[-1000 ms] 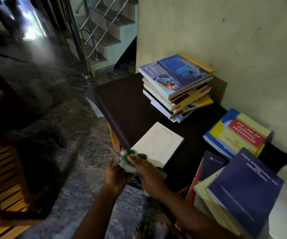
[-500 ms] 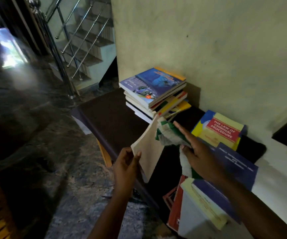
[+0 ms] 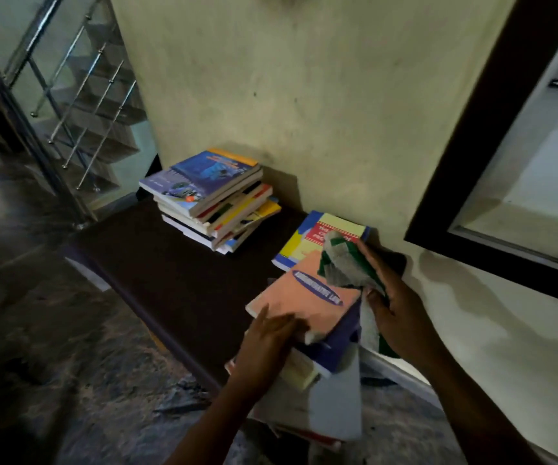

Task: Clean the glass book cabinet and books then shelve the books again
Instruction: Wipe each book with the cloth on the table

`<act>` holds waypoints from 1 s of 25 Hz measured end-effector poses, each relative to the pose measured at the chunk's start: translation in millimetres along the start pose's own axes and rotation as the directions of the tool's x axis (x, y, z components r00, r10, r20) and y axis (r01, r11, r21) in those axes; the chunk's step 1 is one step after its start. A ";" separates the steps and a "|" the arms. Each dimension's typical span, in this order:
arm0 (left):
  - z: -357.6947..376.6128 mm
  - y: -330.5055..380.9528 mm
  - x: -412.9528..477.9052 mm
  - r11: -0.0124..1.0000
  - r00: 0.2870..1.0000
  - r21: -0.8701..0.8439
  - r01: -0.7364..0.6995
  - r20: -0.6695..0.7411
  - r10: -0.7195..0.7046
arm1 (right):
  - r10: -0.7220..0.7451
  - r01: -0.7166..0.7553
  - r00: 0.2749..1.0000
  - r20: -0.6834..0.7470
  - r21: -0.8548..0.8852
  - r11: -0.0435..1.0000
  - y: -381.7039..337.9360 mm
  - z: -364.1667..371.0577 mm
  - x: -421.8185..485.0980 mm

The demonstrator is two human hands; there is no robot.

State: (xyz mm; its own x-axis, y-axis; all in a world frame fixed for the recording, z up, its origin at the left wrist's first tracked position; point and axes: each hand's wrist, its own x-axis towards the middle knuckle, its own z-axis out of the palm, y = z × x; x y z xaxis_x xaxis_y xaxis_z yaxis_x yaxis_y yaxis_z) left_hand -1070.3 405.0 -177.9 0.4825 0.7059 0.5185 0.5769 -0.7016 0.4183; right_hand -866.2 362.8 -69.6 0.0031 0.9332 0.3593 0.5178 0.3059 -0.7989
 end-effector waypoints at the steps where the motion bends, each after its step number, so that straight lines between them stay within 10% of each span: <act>1: 12.3 1.0 -9.6 0.998 0.997 0.044 -0.044 0.061 0.041 | 0.020 -0.020 1.000 0.014 0.010 1.000 5.6 -4.8 -9.5; 6: 11.2 24.2 -15.2 0.990 0.962 0.139 0.008 0.268 -0.045 | 0.080 -0.081 0.994 0.068 0.017 0.997 25.3 -20.8 -36.7; 13: -43.4 20.8 55.3 0.712 0.850 -0.480 0.513 0.167 -0.500 | 0.126 -0.127 0.989 -0.076 -0.016 0.992 44.7 -41.5 -11.4; 22: 80.1 -149.2 235.0 0.693 0.544 0.004 0.721 0.616 -0.570 | 0.216 -0.249 0.951 -0.220 -0.135 0.959 82.8 -34.8 67.4; 25: 131.8 -162.9 235.1 0.707 0.487 0.246 0.663 0.575 -0.657 | 0.279 -0.325 0.930 -0.241 -0.181 0.928 90.3 -27.7 81.4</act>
State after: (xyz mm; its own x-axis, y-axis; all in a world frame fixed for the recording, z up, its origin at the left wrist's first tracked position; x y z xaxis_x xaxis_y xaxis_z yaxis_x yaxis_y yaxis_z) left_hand -964.0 698.1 -222.5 0.2349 0.8607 -0.4517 0.8901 -0.0038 0.4557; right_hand -795.5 461.1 -99.1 0.3530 0.9075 0.2277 0.6345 -0.0533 -0.7711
